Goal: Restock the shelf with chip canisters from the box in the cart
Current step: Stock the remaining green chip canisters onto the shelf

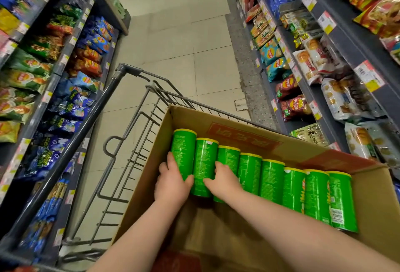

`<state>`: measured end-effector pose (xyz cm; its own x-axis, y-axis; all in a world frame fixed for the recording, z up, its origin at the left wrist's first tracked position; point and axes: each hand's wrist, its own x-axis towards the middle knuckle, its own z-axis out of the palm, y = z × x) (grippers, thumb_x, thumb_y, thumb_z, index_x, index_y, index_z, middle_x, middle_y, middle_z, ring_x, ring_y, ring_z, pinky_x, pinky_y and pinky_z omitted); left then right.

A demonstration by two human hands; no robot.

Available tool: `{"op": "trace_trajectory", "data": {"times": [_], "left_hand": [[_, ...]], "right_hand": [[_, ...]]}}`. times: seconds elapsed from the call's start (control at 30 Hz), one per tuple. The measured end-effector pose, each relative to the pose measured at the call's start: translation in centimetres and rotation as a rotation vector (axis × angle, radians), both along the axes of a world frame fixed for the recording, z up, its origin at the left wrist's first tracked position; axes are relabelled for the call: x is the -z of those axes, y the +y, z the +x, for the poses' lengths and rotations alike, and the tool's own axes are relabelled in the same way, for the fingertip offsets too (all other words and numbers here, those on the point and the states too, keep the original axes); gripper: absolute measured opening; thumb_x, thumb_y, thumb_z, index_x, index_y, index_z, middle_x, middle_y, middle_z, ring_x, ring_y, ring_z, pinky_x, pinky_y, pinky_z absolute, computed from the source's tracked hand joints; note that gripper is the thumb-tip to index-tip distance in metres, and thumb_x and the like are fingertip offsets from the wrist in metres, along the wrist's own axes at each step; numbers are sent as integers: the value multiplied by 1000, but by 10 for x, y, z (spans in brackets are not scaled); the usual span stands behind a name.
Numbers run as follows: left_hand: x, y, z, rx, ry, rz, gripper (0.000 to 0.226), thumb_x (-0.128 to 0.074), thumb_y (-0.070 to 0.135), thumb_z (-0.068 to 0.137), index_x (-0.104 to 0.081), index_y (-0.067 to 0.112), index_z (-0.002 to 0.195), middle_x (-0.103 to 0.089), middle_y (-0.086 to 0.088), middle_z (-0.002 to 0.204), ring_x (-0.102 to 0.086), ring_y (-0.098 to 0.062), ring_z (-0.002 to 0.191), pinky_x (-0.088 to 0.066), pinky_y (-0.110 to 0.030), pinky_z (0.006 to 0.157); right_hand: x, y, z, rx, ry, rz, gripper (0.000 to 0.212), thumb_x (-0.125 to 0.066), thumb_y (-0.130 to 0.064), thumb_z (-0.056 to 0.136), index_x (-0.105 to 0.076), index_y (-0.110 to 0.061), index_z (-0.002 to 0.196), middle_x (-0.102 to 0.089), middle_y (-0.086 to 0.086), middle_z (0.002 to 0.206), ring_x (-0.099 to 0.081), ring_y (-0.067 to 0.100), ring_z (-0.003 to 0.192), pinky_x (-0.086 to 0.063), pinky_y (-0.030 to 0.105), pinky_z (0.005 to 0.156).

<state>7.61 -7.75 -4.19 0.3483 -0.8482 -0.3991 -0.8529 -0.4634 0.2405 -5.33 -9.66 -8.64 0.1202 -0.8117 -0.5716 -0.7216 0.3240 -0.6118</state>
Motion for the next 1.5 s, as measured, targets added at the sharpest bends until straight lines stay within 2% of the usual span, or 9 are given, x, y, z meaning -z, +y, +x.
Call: {"op": "trace_trajectory", "data": {"times": [0.3, 0.5, 0.73, 0.97, 1.03, 1.13, 1.23, 1.37, 1.5], "left_hand": [[-25, 35, 1, -43, 156, -104, 90, -66, 36, 81, -10, 19, 150, -35, -10, 141, -48, -31, 122, -41, -38, 94], [-29, 48, 8, -41, 177, -105, 92, -67, 36, 81, -9, 19, 150, -34, -9, 143, -44, -27, 127, -39, -34, 98], [-33, 51, 15, -37, 236, -110, 90, -68, 33, 82, -12, 19, 150, -36, -10, 142, -43, -27, 127, -37, -33, 99], [-46, 52, 14, -33, 354, -133, 84, -71, 28, 80, -23, 16, 147, -45, -13, 135, -47, -28, 123, -38, -30, 97], [-49, 55, 12, -24, 406, -146, 82, -72, 27, 77, -27, 15, 145, -49, -12, 131, -51, -27, 117, -39, -29, 94], [-56, 62, 9, 16, 468, -156, 90, -70, 39, 68, -29, 15, 145, -52, -12, 128, -53, -26, 114, -43, -32, 95], [-63, 73, 7, 58, 512, -176, 91, -69, 41, 67, -30, 13, 144, -54, -11, 127, -53, -25, 113, -44, -32, 95], [-71, 90, 6, 136, 573, -204, 73, -70, 22, 82, -31, 11, 143, -52, -4, 123, -50, -17, 107, -33, -17, 80], [-78, 114, 5, 218, 676, -222, 71, -68, 17, 85, -29, 12, 143, -49, 2, 117, -44, -7, 99, -30, -12, 75]], "right_hand": [[-4, -4, 22, 78, -18, 3, 59, -67, -36, 81, -37, -13, 127, -60, 11, 121, -59, 31, 111, -46, 35, 85], [6, -7, 40, 140, -89, 113, 74, -68, -40, 81, -29, -9, 136, -58, 13, 125, -57, 31, 114, -45, 35, 90], [-1, 0, 30, 239, -168, 116, 66, -75, -43, 68, -49, -14, 121, -61, 6, 118, -60, 27, 106, -46, 28, 82], [-28, 28, -1, 331, -160, 71, 71, -75, -38, 70, -44, -13, 129, -59, 8, 122, -59, 25, 109, -47, 30, 92], [-35, 40, -8, 368, -179, 58, 70, -76, -34, 72, -44, -13, 130, -60, 7, 122, -59, 22, 106, -47, 27, 89], [-50, 61, -17, 432, -201, 19, 67, -76, -29, 73, -45, -11, 129, -61, 7, 120, -59, 18, 98, -47, 25, 87], [-70, 81, -26, 456, -182, -23, 63, -74, -27, 78, -43, -11, 130, -59, 8, 123, -53, 15, 94, -39, 19, 80], [-94, 110, -32, 519, -143, -102, 60, -72, -28, 80, -44, -10, 130, -58, 8, 125, -52, 16, 97, -41, 21, 84], [-113, 145, -33, 611, -137, -147, 64, -71, -29, 81, -41, -9, 133, -58, 5, 113, -54, 17, 98, -40, 22, 82]]}}
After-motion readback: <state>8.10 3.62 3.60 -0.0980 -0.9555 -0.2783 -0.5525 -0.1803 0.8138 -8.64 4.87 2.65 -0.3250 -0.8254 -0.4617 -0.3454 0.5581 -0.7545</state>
